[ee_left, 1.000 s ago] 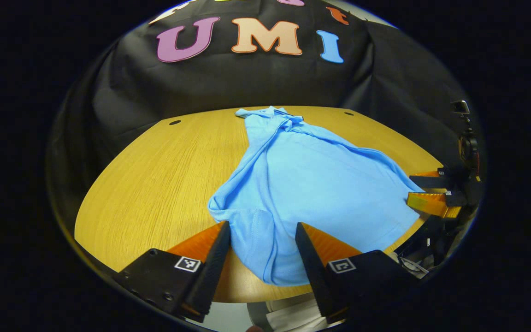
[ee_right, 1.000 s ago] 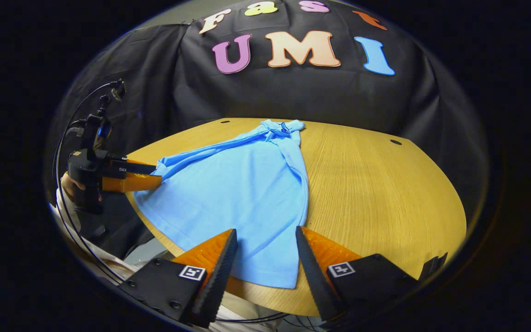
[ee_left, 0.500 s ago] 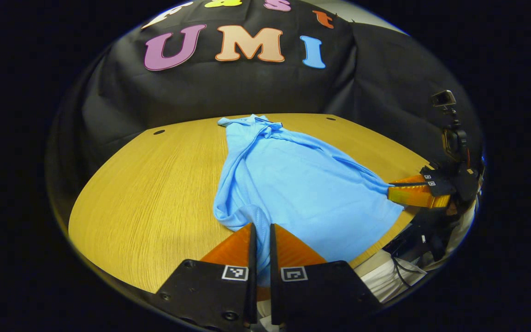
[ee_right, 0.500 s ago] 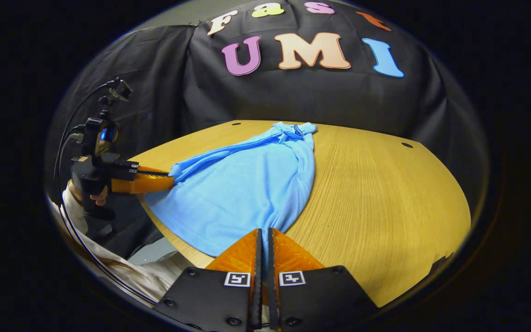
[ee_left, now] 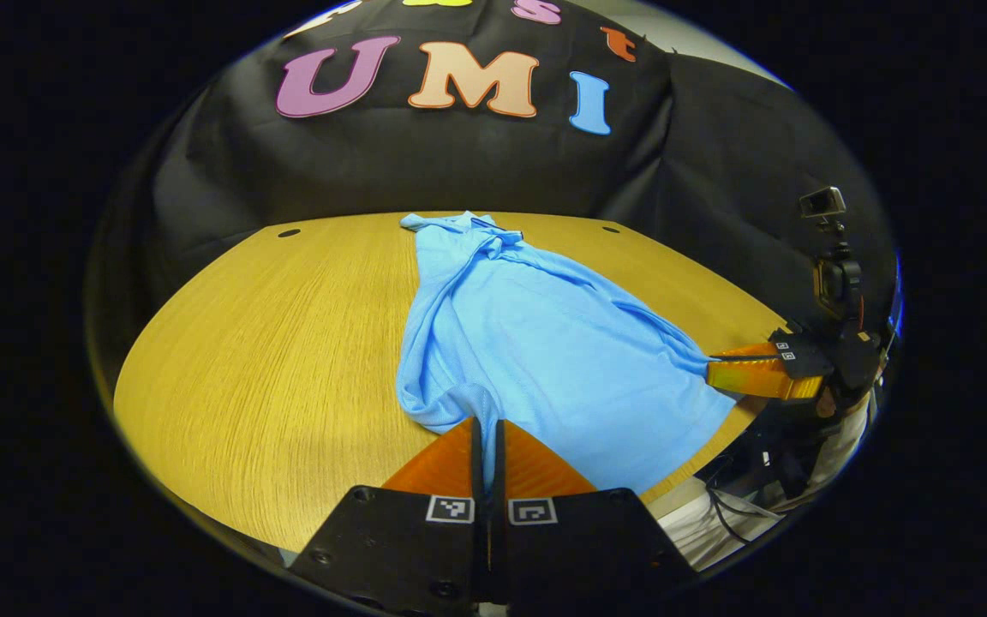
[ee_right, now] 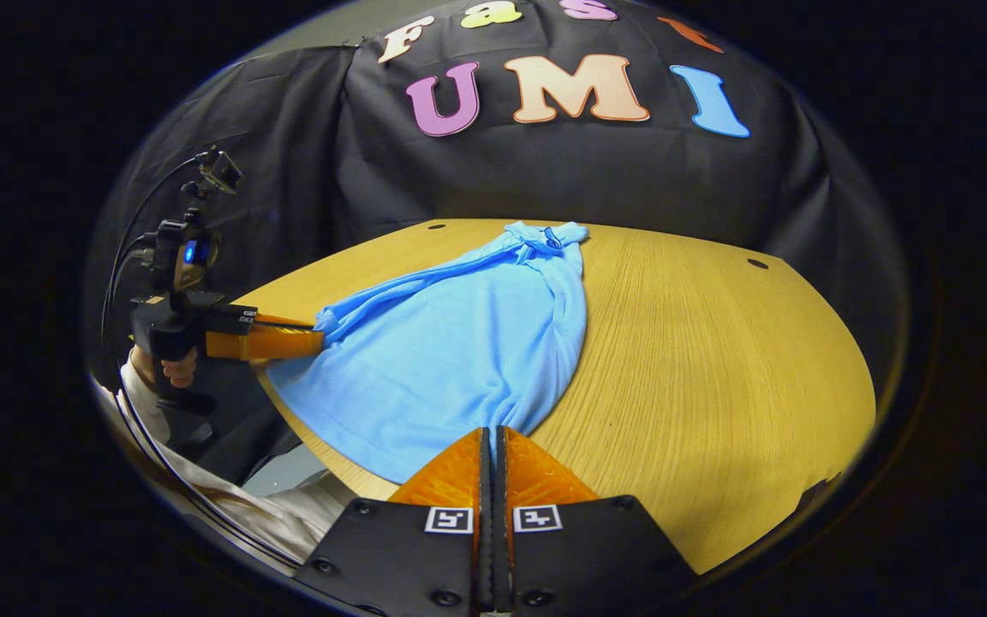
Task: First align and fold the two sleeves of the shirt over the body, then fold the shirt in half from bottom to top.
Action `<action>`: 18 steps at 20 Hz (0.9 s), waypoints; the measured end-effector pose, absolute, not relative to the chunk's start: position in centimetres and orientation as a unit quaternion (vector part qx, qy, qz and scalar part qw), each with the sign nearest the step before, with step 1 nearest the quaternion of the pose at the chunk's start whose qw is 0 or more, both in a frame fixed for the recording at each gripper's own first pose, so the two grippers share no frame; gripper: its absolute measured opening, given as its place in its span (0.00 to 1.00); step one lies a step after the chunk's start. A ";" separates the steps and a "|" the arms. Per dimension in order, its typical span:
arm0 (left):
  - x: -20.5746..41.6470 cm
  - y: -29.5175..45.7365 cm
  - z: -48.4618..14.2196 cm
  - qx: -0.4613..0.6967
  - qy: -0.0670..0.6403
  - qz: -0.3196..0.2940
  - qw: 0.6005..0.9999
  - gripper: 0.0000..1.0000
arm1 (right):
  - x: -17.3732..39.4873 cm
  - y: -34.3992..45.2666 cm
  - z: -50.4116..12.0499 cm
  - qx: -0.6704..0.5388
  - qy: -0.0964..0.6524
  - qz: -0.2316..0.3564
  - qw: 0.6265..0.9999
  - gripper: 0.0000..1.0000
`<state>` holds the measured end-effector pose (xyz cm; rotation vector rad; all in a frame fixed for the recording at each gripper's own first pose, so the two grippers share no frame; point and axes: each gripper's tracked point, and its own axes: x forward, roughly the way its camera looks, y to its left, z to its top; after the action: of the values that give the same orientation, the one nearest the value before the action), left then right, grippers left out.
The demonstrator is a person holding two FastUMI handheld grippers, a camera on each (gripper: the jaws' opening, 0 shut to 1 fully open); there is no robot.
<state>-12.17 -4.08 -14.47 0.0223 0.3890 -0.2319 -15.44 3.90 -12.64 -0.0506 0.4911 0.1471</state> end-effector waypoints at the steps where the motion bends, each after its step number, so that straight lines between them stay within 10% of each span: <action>1: -12.0 -3.8 -14.3 0.014 0.194 -0.113 0.974 0.00 | -15.0 4.0 -12.5 -0.021 0.244 0.074 0.967 0.03; 18: 3.2 -0.8 -0.6 -0.050 0.096 -0.085 0.990 0.00 | 3.3 -1.8 -1.0 0.010 0.186 0.013 0.982 0.02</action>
<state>3.18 -0.75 -0.62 -0.1006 0.1922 -0.1710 3.30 -1.78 -0.96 0.0196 0.3750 0.0262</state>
